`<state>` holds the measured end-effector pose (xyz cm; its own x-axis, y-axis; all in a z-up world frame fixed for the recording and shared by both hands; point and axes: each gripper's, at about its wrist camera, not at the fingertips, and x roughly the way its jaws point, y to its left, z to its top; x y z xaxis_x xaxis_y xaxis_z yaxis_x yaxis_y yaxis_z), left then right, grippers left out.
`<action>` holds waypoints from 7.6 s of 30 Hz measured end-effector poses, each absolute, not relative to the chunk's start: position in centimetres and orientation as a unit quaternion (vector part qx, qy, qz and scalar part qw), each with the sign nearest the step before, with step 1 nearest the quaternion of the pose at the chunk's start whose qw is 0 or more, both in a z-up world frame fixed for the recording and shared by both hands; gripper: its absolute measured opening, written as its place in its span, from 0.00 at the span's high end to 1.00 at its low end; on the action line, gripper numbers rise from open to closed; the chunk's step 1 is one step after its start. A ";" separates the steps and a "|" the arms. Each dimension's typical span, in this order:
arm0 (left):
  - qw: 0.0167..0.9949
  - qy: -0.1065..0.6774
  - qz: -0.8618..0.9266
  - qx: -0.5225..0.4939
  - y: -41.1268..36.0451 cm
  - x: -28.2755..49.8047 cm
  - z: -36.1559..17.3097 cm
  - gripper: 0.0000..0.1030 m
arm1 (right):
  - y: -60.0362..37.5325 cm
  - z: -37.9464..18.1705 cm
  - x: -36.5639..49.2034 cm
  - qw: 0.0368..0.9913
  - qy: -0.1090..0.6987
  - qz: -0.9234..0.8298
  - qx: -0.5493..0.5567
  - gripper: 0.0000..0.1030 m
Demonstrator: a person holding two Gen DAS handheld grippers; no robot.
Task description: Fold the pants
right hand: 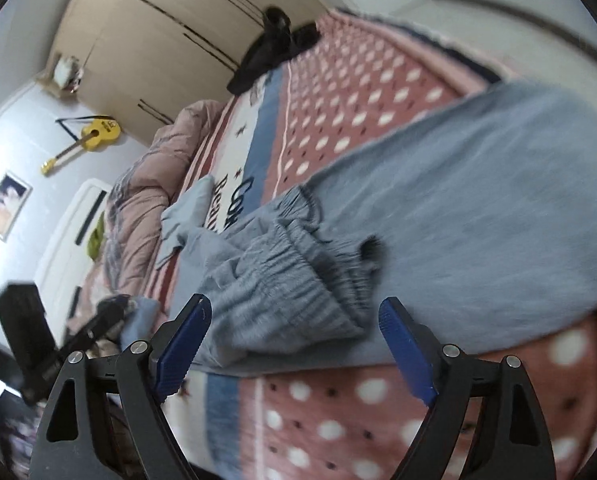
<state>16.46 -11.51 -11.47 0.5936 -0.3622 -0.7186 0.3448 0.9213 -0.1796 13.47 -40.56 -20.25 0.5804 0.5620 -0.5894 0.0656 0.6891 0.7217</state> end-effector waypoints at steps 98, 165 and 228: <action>0.937 0.309 -0.165 -0.006 -9.9 16.8 -14.0 0.11 | -36.3 -21.7 21.5 0.880 0.424 0.186 0.103 0.56; 0.926 0.344 -0.152 -0.012 -10.4 19.1 -16.8 0.11 | -40.6 -20.4 22.1 0.906 0.371 0.085 0.185 0.96; 0.906 0.381 -0.176 -0.049 -6.8 16.6 -19.0 0.40 | -48.8 -21.9 4.4 0.872 0.379 0.029 0.308 0.34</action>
<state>16.58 -6.81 -18.97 0.6479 -0.3554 -0.6737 0.2812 0.9336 -0.2220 4.36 -48.79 -21.90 0.7103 0.2846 -0.6438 0.1830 0.8085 0.5594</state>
